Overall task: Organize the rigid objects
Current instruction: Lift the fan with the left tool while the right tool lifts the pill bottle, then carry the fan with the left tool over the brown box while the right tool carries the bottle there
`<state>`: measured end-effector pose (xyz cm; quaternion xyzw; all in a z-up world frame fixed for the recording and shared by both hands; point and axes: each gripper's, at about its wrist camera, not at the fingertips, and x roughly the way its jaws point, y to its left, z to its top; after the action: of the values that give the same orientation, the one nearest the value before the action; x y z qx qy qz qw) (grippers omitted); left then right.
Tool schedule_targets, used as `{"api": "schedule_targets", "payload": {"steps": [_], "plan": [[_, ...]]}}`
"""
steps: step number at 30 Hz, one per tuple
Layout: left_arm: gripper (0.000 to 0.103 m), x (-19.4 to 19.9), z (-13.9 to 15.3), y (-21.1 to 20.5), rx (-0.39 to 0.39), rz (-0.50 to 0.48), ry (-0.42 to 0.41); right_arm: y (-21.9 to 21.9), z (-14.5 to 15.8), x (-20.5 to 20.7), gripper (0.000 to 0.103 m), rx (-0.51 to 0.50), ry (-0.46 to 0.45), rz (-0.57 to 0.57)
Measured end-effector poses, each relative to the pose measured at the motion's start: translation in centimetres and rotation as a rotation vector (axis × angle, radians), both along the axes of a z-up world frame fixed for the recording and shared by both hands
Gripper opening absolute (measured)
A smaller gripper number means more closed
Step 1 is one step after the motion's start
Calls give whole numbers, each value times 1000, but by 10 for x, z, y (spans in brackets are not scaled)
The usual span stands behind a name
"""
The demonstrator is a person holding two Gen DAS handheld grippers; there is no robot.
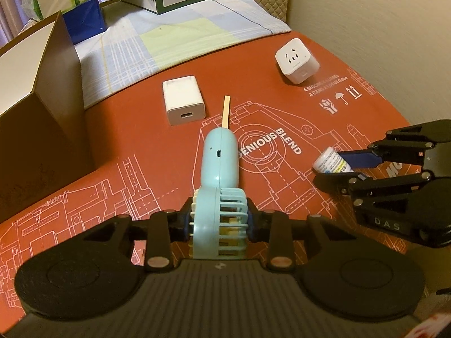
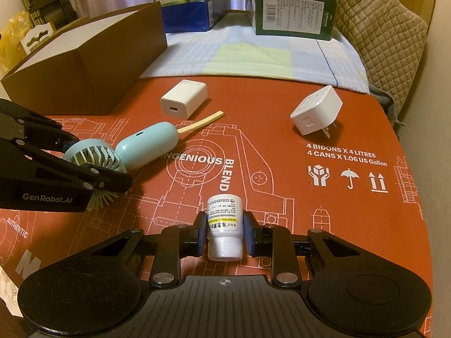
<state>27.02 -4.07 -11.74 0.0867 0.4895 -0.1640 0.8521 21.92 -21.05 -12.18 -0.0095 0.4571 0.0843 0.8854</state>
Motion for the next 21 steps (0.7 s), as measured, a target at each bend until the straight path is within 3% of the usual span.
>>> {"api": "schedule_targets", "payload": {"steps": [11, 21], "plan": [[29, -10, 7, 4, -30, -11, -15, 0, 1, -3, 24, 17, 12, -20], [29, -16, 27, 13, -72, 6, -51, -1, 21, -5, 24, 54, -33, -43]]}}
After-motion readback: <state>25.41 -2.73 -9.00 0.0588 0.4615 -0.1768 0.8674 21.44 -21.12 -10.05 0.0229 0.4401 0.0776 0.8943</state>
